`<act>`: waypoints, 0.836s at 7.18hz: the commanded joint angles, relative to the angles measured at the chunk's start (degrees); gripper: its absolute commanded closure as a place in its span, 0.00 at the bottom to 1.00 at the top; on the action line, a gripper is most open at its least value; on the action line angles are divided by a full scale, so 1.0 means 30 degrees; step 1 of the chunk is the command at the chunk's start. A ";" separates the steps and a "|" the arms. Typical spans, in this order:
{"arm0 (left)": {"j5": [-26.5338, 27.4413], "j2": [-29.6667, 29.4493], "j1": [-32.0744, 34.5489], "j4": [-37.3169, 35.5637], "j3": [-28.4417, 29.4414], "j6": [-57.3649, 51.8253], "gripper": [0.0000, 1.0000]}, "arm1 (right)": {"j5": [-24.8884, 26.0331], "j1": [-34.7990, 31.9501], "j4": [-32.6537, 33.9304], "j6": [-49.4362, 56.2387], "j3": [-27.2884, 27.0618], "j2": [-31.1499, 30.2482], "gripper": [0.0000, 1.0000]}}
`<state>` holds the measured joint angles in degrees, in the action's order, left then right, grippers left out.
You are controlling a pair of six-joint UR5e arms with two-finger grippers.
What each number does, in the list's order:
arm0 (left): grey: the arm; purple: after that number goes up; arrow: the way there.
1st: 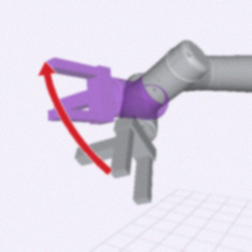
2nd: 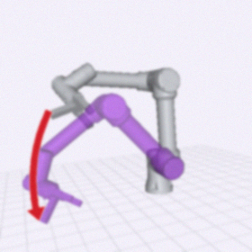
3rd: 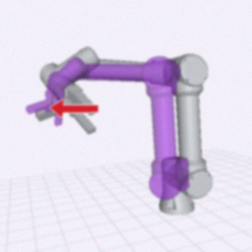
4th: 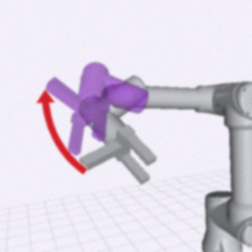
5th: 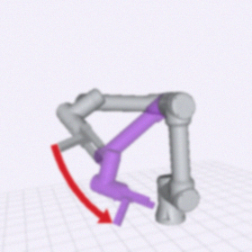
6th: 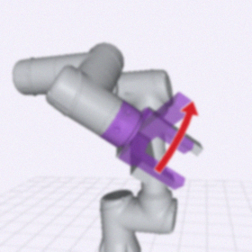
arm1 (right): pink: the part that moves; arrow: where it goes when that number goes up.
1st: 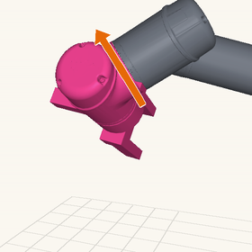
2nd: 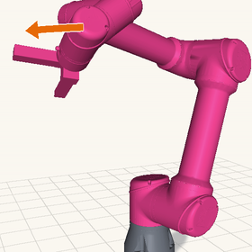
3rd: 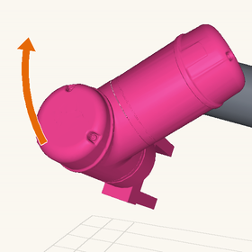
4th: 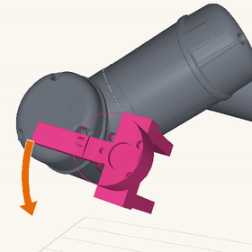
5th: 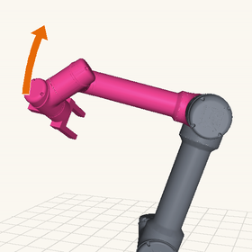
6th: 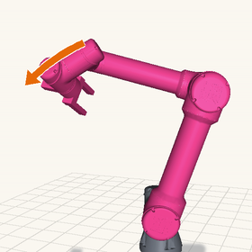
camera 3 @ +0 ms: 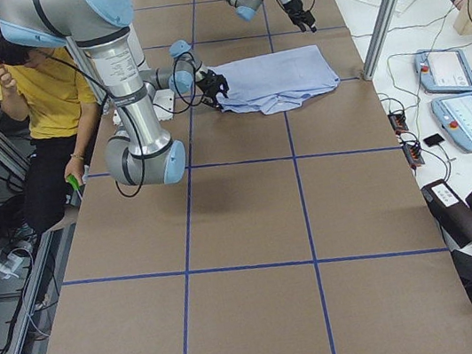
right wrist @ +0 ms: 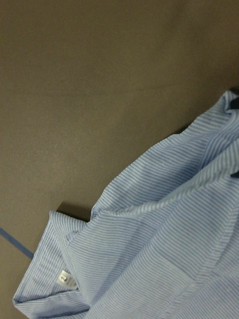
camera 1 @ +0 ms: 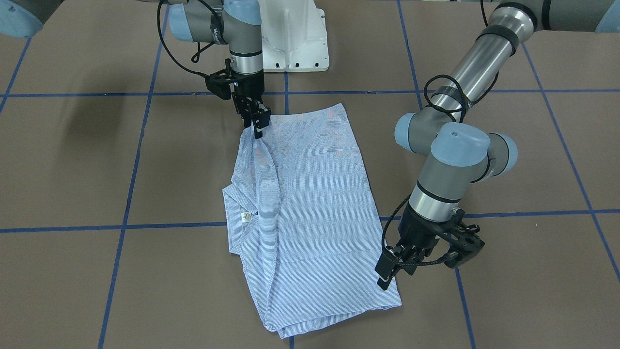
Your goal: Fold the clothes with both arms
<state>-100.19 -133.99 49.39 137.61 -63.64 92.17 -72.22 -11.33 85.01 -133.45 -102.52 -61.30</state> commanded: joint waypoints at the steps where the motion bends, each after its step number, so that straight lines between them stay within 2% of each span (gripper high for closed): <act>1: 0.0000 0.0017 0.0000 -0.0283 -0.0261 0.0010 0.11 | -0.0126 -0.0002 0.0051 0.0040 -0.0163 -0.0017 1.00; 2: 0.0000 0.0046 0.0000 -0.0924 -0.0900 0.0010 0.11 | -0.0329 -0.0030 0.0718 0.0127 -0.0714 -0.0046 1.00; 3: 0.0000 0.0974 -0.0174 -0.1336 -0.2762 0.0271 0.11 | -0.1085 -0.0118 0.2407 0.0302 -0.1793 -0.0075 1.00; 4: -0.0348 0.4116 -0.1133 -0.1514 -0.6929 0.1434 0.12 | -0.1296 -0.0090 0.2945 0.0304 -0.2790 -0.0452 1.00; 5: -0.0381 0.6409 -0.2622 -0.1574 -0.9813 0.3273 0.12 | -0.1385 -0.0089 0.2922 0.0304 -0.3235 -0.0804 1.00; 6: -0.0352 0.7157 -0.3855 -0.2039 -1.1843 0.5380 0.11 | -0.1386 -0.0031 0.2922 0.0304 -0.3674 -0.0924 1.00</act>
<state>-101.17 -117.56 42.42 132.74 -90.18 101.31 -76.13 -11.56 93.42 -132.56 -111.64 -63.34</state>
